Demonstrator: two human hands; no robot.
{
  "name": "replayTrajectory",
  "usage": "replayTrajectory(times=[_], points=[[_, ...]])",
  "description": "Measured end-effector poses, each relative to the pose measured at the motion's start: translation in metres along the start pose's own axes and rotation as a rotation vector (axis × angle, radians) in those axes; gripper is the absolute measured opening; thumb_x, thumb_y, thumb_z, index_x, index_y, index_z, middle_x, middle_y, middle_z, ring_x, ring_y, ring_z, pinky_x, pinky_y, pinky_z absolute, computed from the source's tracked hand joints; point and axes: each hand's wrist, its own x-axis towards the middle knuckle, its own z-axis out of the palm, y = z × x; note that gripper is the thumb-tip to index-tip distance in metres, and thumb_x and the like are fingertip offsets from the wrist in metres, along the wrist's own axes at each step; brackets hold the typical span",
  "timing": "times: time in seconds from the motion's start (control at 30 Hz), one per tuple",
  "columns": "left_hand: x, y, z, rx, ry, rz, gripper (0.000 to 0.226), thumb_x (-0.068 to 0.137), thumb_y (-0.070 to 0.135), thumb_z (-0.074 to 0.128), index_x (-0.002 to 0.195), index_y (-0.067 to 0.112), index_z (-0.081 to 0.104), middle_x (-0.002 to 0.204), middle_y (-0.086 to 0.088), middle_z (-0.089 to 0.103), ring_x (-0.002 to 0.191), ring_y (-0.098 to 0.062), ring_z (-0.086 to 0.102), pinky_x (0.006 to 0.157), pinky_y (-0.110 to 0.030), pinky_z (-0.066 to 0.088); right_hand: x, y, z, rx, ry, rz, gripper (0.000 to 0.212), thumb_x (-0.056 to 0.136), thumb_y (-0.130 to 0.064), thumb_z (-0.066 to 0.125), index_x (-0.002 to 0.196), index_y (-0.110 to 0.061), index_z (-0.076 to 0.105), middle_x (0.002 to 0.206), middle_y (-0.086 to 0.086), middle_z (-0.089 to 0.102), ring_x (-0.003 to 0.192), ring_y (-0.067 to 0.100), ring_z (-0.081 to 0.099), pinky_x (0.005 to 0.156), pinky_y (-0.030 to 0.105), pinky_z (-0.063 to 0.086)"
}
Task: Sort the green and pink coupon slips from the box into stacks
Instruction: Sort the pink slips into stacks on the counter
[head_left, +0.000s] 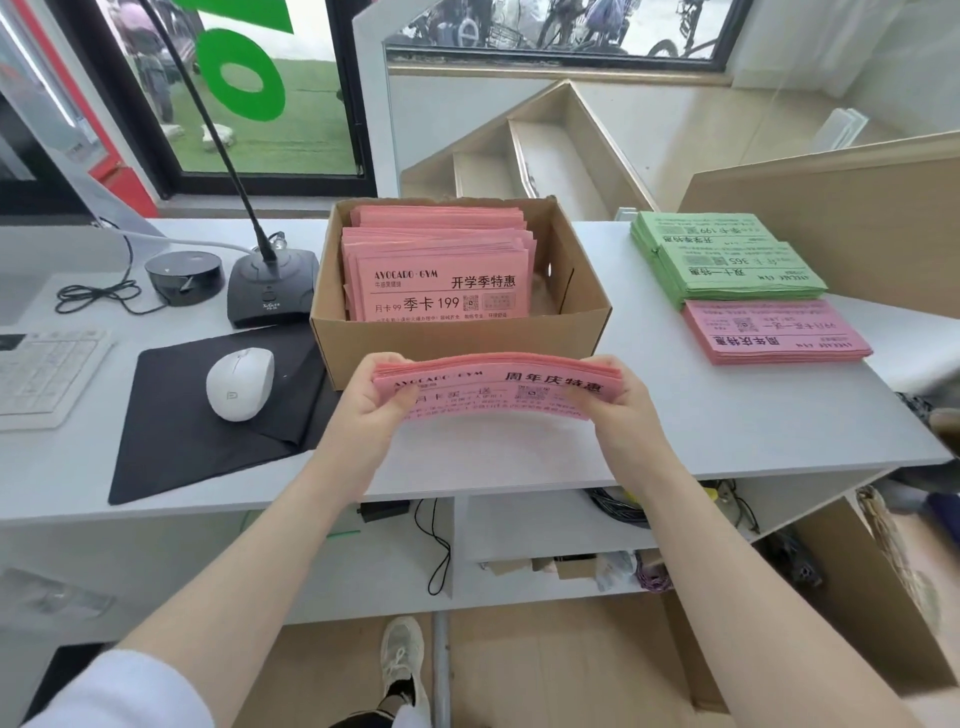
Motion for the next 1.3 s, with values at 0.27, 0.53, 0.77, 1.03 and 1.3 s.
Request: replayTrajectory(times=[0.27, 0.53, 0.77, 1.03, 1.3], points=[[-0.005, -0.015, -0.001, 0.071, 0.010, -0.039, 0.030, 0.096, -0.003, 0.038, 0.103, 0.025, 0.046, 0.106, 0.007, 0.060, 0.095, 0.007, 0.057, 0.081, -0.012, 0.047, -0.004, 0.011, -0.002, -0.027, -0.017, 0.006, 0.023, 0.086, 0.006, 0.057, 0.093, -0.016, 0.057, 0.094, 0.004, 0.067, 0.093, 0.017, 0.063, 0.085, 0.030, 0.052], [-0.005, -0.022, 0.001, 0.243, -0.062, -0.054, 0.035, 0.096, 0.004, 0.041, 0.120, 0.029, 0.043, 0.120, 0.007, 0.058, 0.115, -0.009, 0.052, 0.103, -0.034, 0.040, -0.010, 0.016, -0.016, -0.106, 0.004, 0.061, 0.031, 0.086, 0.005, 0.057, 0.105, -0.018, 0.062, 0.101, -0.001, 0.070, 0.092, 0.008, 0.065, 0.078, 0.022, 0.053], [0.022, 0.031, 0.021, 0.150, -0.201, 0.146, 0.028, 0.092, 0.005, 0.051, 0.107, 0.028, 0.050, 0.094, 0.013, 0.071, 0.090, -0.008, 0.067, 0.074, -0.022, 0.053, 0.004, -0.014, -0.048, -0.098, 0.131, 0.135, 0.037, 0.075, 0.012, 0.065, 0.099, -0.016, 0.060, 0.094, 0.003, 0.069, 0.085, 0.013, 0.065, 0.072, 0.022, 0.050], [0.072, 0.074, 0.061, 0.480, -0.445, 0.460, 0.027, 0.094, 0.009, 0.047, 0.117, 0.023, 0.048, 0.099, 0.007, 0.068, 0.084, -0.010, 0.067, 0.071, -0.029, 0.056, 0.006, -0.054, -0.047, -0.496, 0.309, -0.037, 0.035, 0.086, -0.010, 0.060, 0.116, -0.025, 0.049, 0.116, -0.016, 0.048, 0.109, -0.002, 0.040, 0.088, 0.016, 0.029], [0.089, 0.084, 0.122, 0.405, -0.551, 0.401, 0.021, 0.088, 0.018, 0.055, 0.106, 0.029, 0.053, 0.083, -0.004, 0.070, 0.074, -0.031, 0.065, 0.074, -0.046, 0.055, 0.017, -0.085, -0.059, -0.730, 0.151, -0.240, 0.016, 0.089, -0.008, 0.054, 0.096, -0.020, 0.061, 0.086, -0.001, 0.065, 0.080, 0.011, 0.060, 0.071, 0.028, 0.050]])
